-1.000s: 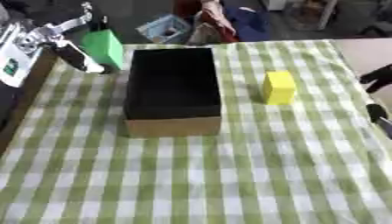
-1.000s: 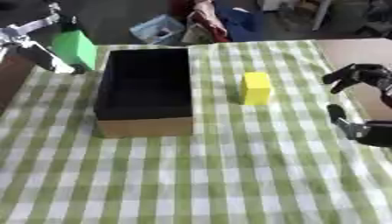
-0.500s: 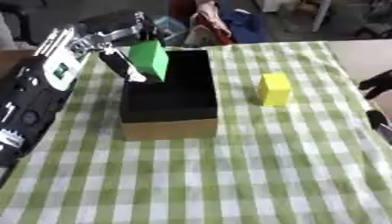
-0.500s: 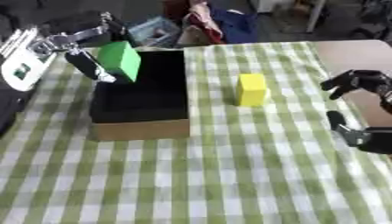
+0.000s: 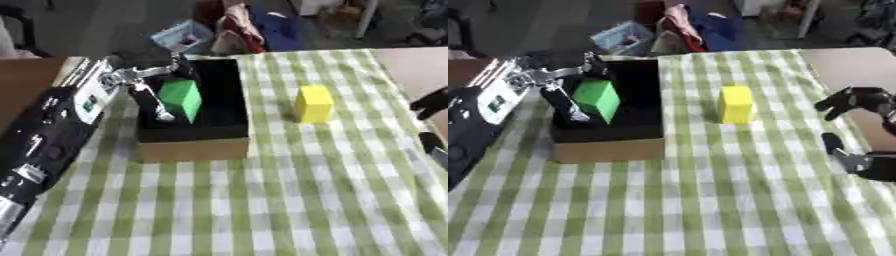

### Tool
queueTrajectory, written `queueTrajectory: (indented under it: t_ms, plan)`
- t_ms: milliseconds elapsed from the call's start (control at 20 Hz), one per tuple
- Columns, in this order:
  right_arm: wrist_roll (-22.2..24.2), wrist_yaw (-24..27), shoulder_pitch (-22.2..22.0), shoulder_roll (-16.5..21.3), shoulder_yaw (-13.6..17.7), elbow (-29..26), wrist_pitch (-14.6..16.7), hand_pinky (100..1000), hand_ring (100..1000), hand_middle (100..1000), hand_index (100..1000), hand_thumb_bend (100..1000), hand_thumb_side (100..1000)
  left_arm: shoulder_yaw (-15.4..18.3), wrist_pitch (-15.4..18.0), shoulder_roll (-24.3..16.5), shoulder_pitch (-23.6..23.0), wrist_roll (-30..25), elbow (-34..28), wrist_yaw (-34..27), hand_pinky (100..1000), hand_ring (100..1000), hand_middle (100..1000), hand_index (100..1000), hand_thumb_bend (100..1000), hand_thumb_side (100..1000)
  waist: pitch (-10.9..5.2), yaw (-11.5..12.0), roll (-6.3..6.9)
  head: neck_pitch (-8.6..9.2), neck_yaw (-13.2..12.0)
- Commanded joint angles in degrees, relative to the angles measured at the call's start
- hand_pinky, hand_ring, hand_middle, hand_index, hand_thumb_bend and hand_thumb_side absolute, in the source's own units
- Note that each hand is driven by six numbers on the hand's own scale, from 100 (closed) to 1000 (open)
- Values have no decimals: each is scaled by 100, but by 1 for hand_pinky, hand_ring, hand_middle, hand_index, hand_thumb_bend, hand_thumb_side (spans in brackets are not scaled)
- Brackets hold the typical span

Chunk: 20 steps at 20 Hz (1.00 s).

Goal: Pick up objects on the table and place them in the box.

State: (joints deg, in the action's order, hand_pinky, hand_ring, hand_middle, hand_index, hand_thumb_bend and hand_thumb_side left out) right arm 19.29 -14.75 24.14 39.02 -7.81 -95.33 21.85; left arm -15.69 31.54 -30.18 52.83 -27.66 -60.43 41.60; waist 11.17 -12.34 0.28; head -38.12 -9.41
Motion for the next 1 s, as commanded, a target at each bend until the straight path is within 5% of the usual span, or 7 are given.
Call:
queueTrajectory:
  t_ms: [50,300,500,850,1000]
  plan:
    - [-20,43,33,116,74,-3,-6,745,668,716,826,100,265,97,-8,-133,50,-167,-56,-195,714,599,626,775,624,412,-89,20,-33,71,18]
    - [-90,4,21,168,119,21,-21,746,671,721,835,100,260,192,-252,-344,-66,-199,-423,-919,744,624,658,780,684,470,-118,103,-66,54,79]
    - [-132,-31,106,257,125,53,-6,747,675,726,840,124,244,297,-521,-587,-206,-114,-1028,-1720,737,588,616,767,646,438,-152,202,-102,41,147]
    - [-147,-17,512,617,37,262,51,749,688,738,849,150,246,783,-1172,-1384,-1164,510,-3299,-3227,717,543,562,731,607,326,-177,533,-194,4,336]
    - [-76,-28,793,785,-48,429,93,751,697,749,855,228,233,1116,-1470,-1570,-1722,860,-4164,-3770,715,536,552,727,588,299,-169,687,-246,-10,424]
